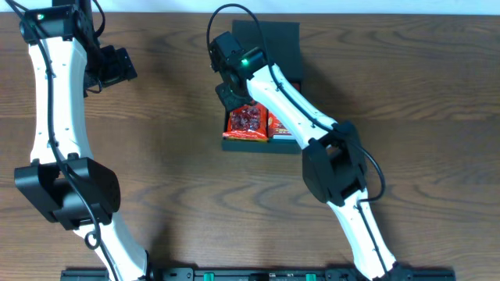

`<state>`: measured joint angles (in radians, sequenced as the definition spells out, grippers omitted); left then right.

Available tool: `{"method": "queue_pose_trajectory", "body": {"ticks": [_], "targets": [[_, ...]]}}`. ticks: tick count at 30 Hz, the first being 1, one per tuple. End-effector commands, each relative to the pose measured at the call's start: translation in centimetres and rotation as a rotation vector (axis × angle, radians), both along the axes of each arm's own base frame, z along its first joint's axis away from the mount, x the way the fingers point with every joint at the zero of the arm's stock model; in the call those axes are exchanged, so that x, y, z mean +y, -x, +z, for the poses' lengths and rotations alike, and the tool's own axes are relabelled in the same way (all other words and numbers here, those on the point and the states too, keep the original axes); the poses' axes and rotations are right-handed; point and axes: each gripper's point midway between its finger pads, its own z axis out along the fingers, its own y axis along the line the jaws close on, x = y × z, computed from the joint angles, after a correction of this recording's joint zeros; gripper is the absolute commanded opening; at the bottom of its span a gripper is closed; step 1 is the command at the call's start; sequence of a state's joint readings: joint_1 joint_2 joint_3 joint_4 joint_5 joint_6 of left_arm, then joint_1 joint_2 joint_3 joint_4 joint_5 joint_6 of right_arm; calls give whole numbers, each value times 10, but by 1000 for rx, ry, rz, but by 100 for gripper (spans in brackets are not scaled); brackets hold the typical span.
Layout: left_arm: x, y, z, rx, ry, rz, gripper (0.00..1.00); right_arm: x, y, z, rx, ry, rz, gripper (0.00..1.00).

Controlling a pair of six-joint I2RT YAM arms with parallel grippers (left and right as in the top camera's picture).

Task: Pack container
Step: 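Push the red Hacks bag down into the box with the right gripper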

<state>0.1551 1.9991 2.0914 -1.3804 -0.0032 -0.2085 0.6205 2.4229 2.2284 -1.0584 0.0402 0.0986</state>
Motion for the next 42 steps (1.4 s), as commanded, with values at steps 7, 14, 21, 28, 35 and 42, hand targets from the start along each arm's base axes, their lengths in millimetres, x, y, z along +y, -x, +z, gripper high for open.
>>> {"method": "queue_pose_trajectory", "body": {"ticks": [7,14,21,28,35,42], "targets": [[1,-1,15,-42,-8,-6,98,-24,22,134,-123,-116,-38,1],[1,-4,15,-51,-10,-6,98,-28,83,103,143,-81,67,2],[1,-4,15,-54,-10,-6,98,-28,120,48,324,-66,110,2],[1,-5,16,-56,-11,-6,98,-30,125,9,335,-51,119,1],[1,-5,16,-57,-10,-6,98,-31,110,4,274,-43,110,2],[1,-5,16,-57,-10,-6,98,-29,114,10,291,-61,117,2]]}}
